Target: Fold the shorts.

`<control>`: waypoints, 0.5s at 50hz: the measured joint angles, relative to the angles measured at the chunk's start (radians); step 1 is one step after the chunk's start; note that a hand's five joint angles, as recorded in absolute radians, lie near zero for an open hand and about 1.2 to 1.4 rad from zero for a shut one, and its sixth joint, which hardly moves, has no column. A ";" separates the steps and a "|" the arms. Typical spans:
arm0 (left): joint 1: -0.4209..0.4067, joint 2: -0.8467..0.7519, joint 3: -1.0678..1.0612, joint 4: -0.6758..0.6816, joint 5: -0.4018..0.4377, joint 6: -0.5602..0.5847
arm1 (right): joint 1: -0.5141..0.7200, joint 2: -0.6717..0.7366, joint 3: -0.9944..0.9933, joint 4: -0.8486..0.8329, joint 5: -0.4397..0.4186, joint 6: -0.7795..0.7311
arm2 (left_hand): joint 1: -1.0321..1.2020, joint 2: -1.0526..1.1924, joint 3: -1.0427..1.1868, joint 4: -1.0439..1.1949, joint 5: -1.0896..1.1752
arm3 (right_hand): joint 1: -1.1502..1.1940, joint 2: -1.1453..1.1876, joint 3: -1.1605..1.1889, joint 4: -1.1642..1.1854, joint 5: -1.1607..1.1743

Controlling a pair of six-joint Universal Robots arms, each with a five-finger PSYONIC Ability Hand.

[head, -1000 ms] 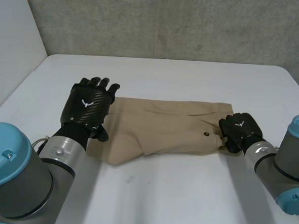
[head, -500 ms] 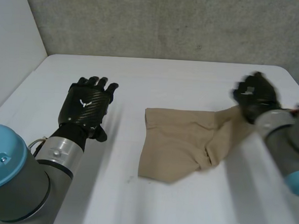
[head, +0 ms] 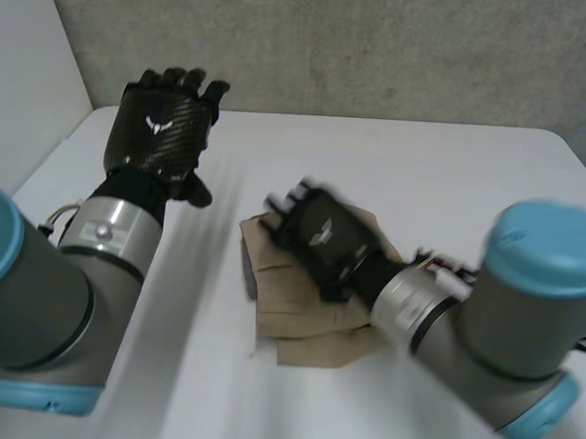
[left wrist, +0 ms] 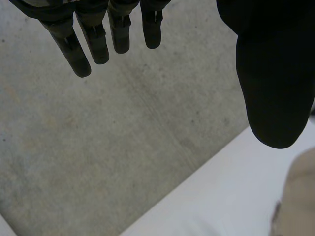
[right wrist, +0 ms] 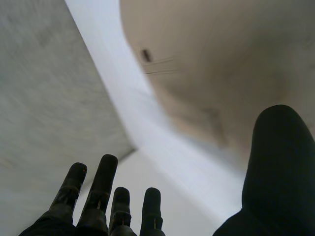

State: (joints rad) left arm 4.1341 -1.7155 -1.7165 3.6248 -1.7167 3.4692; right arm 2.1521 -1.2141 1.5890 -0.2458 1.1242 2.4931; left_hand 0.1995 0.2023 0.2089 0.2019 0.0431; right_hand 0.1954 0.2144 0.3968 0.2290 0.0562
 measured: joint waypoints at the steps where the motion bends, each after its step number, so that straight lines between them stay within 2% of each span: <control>1: -0.004 -0.010 0.023 -0.009 0.001 -0.001 | -0.022 -0.029 -0.005 0.001 0.003 0.101 | 0.000 0.000 0.000 0.000 0.000 | 0.000 0.000 0.000 0.000 0.000; 5: -0.031 -0.064 0.110 -0.062 0.002 -0.016 | -0.103 -0.102 -0.028 0.023 0.013 0.409 | 0.000 0.000 0.000 0.000 0.000 | 0.000 0.000 0.000 0.000 0.000; 9: -0.080 -0.140 0.196 -0.140 0.003 -0.056 | -0.172 -0.118 -0.059 0.083 0.018 0.557 | 0.000 0.000 0.000 0.000 0.000 | 0.000 0.000 0.000 0.000 0.000; 12: -0.112 -0.196 0.247 -0.202 0.003 -0.099 | -0.198 -0.086 -0.091 0.141 0.020 0.574 | 0.000 0.000 0.000 0.000 0.000 | 0.000 0.000 0.000 0.000 0.000; 17: -0.143 -0.293 0.311 -0.303 0.001 -0.181 | -0.209 0.042 -0.178 0.254 0.039 0.511 | 0.000 0.000 0.000 0.000 0.000 | 0.000 0.000 0.000 0.000 0.000; 25: -0.151 -0.445 0.358 -0.435 -0.009 -0.249 | -0.197 0.268 -0.329 0.385 0.135 0.356 | 0.000 0.000 0.000 0.000 0.000 | 0.000 0.000 0.000 0.000 0.000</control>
State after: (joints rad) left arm 3.9830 -2.1601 -1.3585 3.1900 -1.7259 3.2205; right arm 1.9555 -0.9463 1.2595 0.1390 1.2597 2.8488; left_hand 0.1995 0.2023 0.2089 0.2019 0.0429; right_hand 0.1954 0.2144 0.3968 0.2290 0.0561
